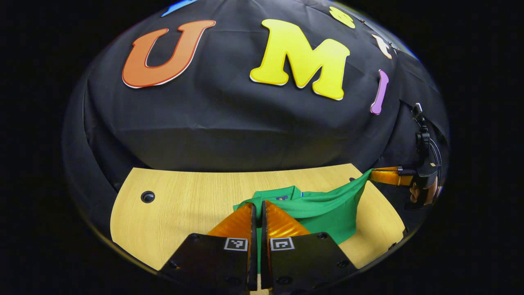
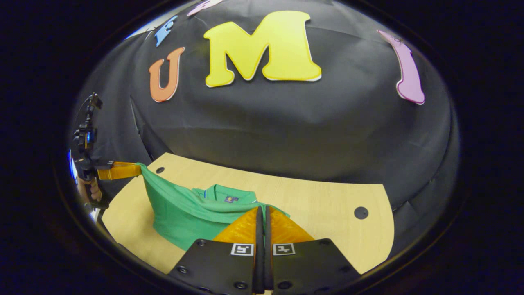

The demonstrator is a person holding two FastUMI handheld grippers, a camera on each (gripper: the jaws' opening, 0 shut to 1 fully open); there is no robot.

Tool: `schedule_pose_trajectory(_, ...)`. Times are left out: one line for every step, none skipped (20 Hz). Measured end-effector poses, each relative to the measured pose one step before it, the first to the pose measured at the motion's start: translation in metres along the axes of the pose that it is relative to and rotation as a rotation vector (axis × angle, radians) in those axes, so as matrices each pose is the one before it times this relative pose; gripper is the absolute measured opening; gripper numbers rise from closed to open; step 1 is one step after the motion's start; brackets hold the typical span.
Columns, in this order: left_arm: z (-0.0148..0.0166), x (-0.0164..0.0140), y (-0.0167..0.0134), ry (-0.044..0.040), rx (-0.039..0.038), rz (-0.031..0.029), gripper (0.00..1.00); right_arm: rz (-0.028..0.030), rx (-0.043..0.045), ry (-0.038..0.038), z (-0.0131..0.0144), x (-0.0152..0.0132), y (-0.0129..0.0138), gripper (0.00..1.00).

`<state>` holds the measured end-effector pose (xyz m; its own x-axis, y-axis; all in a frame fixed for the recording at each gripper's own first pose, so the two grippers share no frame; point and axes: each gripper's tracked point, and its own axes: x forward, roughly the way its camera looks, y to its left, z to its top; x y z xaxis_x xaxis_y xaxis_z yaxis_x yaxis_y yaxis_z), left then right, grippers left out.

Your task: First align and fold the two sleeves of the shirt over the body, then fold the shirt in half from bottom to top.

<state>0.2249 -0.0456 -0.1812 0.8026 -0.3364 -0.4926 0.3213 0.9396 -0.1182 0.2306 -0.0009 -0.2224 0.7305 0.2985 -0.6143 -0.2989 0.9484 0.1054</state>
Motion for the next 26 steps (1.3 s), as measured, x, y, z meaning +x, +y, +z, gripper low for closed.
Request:
schedule_pose_trajectory(-0.00533,0.01076,0.00543,0.00551,-0.01621,0.01232,0.06,-0.00491,-0.00358,0.00686,-0.00299,0.01185,-0.00247,0.02)
schedule_pose_trajectory(-0.00614,0.01115,0.00513,0.00891,-0.01679,0.01368,0.06,-0.00032,0.00277,0.00592,-0.0021,0.01111,-0.00053,0.02)
schedule_pose_trajectory(-0.00665,0.01023,0.00473,0.00785,-0.01562,0.01293,0.06,0.0028,0.00207,0.00761,-0.00443,0.0111,0.00037,0.0)
schedule_pose_trajectory(-0.00665,0.00998,0.00519,0.00629,-0.01865,0.00774,0.06,-0.00352,-0.00736,0.0106,-0.00538,0.01046,-0.0019,0.02)
schedule_pose_trajectory(-0.00566,0.01053,0.00264,0.00938,-0.01696,0.00439,0.06,-0.00643,-0.00875,0.01357,-0.00584,0.01094,-0.0021,0.02)
schedule_pose_trajectory(-0.00655,0.00837,0.00242,0.00958,-0.0102,0.00533,0.06,-0.01148,-0.0093,0.00958,-0.00454,0.01153,-0.00229,0.02)
schedule_pose_trajectory(-0.00499,0.00738,0.00173,0.00877,-0.00297,0.00496,0.06,-0.02157,-0.02963,0.00653,-0.00441,0.00925,-0.00418,0.02)
schedule_pose_trajectory(-0.00464,0.00783,0.00251,0.00542,-0.00104,0.00341,0.06,-0.01198,-0.03015,-0.00288,-0.00241,0.00822,-0.00223,0.03)
schedule_pose_trajectory(-0.00408,0.00848,0.00068,0.00723,0.0008,0.0059,0.06,-0.00441,-0.00821,0.00616,-0.00352,0.00824,0.00062,0.02)
schedule_pose_trajectory(-0.00482,0.00776,0.00241,0.01435,0.01157,0.01394,0.06,0.00297,0.01107,0.00932,-0.00414,0.00525,0.00307,0.0)
schedule_pose_trajectory(-0.00435,0.00475,0.00043,0.00879,0.00858,0.00951,0.06,0.00257,0.01391,0.00869,-0.00399,0.00795,0.00242,0.01)
schedule_pose_trajectory(-0.0006,0.00553,-0.00102,-0.00036,0.00328,-0.00047,0.06,-0.00062,0.00047,0.00425,-0.00323,0.0053,0.0006,0.01)
schedule_pose_trajectory(0.00174,0.0063,-0.00144,-0.00726,0.00538,0.0017,0.06,-0.00859,-0.00437,-0.00042,-0.00201,0.00463,-0.00144,0.03)
schedule_pose_trajectory(0.00161,0.00474,0.00209,-0.01107,0.01066,0.00973,0.06,-0.00881,-0.00279,-0.00196,-0.00162,0.0028,-0.0014,0.03)
schedule_pose_trajectory(0.00276,0.00659,0.00164,-0.01415,0.00934,0.015,0.07,-0.00995,0.00046,-0.00275,-0.00163,0.00393,-0.00146,0.03)
schedule_pose_trajectory(-0.00002,0.00413,0.00317,-0.01206,0.0049,0.01159,0.07,-0.01317,0.00145,-0.00095,-0.00225,-0.00113,-0.00396,0.03)
schedule_pose_trajectory(-0.00133,0.00409,0.00003,-0.00326,0.00282,0.00869,0.07,-0.0163,0.00031,0.00246,-0.00235,0.00337,-0.00347,0.02)
schedule_pose_trajectory(-0.00316,0.00298,0.00064,0.00515,-0.0001,0.00963,0.07,-0.01536,-0.00048,0.01254,-0.00511,0.00475,-0.00373,0.04)
schedule_pose_trajectory(-0.00303,0.0008,-0.00149,0.01033,-0.00174,0.00666,0.1,-0.0061,0.00471,0.02136,-0.0058,0.00101,-0.00126,0.04)
schedule_pose_trajectory(-0.00076,-0.00067,0.00343,0.0048,0.00655,0.02164,0.13,0.00976,0.01584,0.01751,-0.00467,-0.00326,0.00221,0.07)
schedule_pose_trajectory(0.00314,-0.00335,0.00018,-0.01284,-0.00989,0.00311,0.23,0.01727,0.0205,0.00269,-0.00102,-0.00267,0.00408,0.07)
schedule_pose_trajectory(0.00601,-0.00441,-0.00237,-0.01686,-0.01518,0.00098,0.3,0.00862,0.01586,-0.0087,0.00118,-0.00641,0.00321,0.1)
schedule_pose_trajectory(0.00694,-0.00626,-0.00082,-0.01805,-0.00852,0.00467,0.38,0.00376,0.01153,-0.0154,0.00228,-0.00665,0.0024,0.16)
schedule_pose_trajectory(0.00622,-0.0067,0.00019,-0.01291,0.00133,0.01387,0.48,-0.00766,0.00437,-0.01408,0.0022,-0.00743,0.00017,0.3)
schedule_pose_trajectory(0.00681,-0.01136,0.00187,-0.01494,0.00835,0.02215,0.69,-0.00998,0.00481,-0.0229,0.00489,-0.00936,-0.00038,0.44)
schedule_pose_trajectory(0.00682,-0.00485,0.00305,-0.01945,0.00724,0.02109,0.89,-0.00917,0.00136,-0.02187,0.00428,-0.0084,0.00064,0.58)
